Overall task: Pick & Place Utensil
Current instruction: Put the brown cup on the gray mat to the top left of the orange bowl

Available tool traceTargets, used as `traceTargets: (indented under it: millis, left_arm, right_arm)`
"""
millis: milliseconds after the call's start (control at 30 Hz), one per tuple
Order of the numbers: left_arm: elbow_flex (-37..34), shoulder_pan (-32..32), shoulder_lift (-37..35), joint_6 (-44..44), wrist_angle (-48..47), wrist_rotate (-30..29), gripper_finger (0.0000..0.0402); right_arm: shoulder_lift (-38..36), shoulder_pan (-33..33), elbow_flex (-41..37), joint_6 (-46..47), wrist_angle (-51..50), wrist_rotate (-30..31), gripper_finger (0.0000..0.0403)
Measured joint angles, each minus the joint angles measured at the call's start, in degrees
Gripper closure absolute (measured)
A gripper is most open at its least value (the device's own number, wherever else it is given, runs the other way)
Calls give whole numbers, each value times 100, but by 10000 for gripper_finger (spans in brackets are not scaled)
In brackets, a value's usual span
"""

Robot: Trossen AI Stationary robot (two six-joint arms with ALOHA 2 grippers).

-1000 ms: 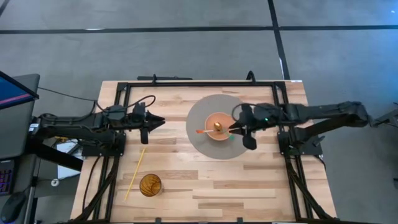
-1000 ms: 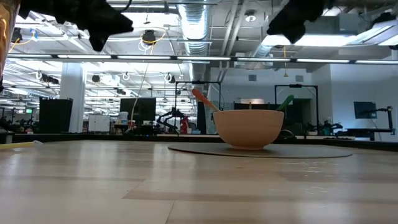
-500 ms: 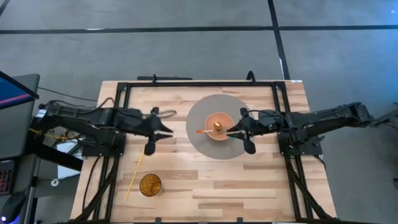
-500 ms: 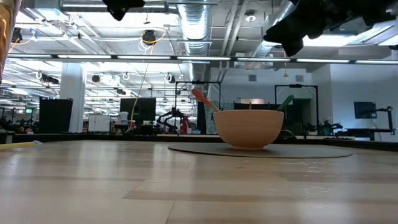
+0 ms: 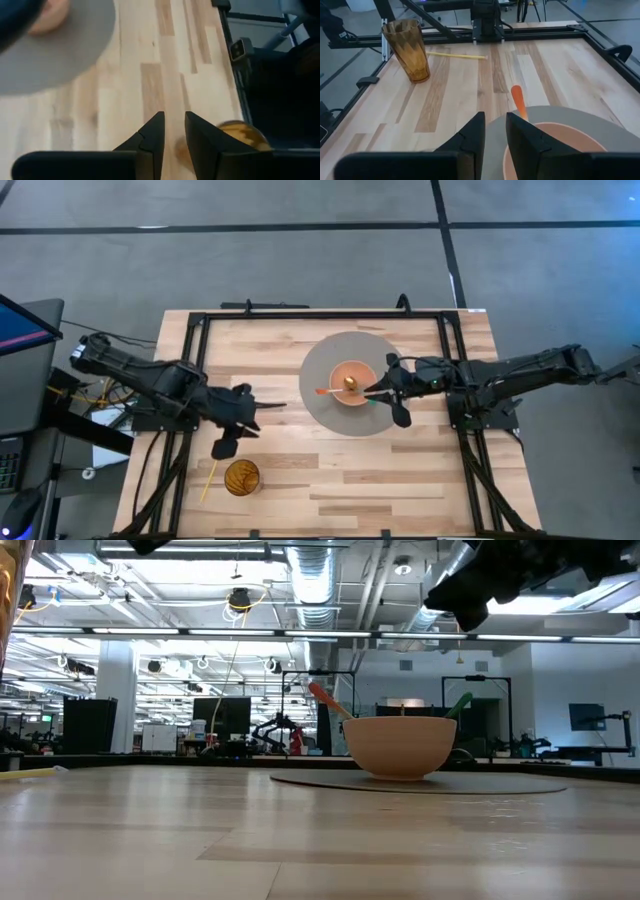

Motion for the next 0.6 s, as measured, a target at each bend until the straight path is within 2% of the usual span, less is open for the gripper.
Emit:
traceTargets:
  millis: [300, 467, 600]
  left_arm:
    - [-666, -747, 15, -1132, 110, -29, 325]
    - [-905, -1033, 16, -1191, 782, -44, 325]
    - [-905, -1099, 15, -1192, 792, -69, 325]
  right_arm:
    - [2, 0, 0, 0, -14, 0, 331]
    - [2, 0, 0, 0, -14, 0, 331]
    - [2, 0, 0, 0, -14, 2, 331]
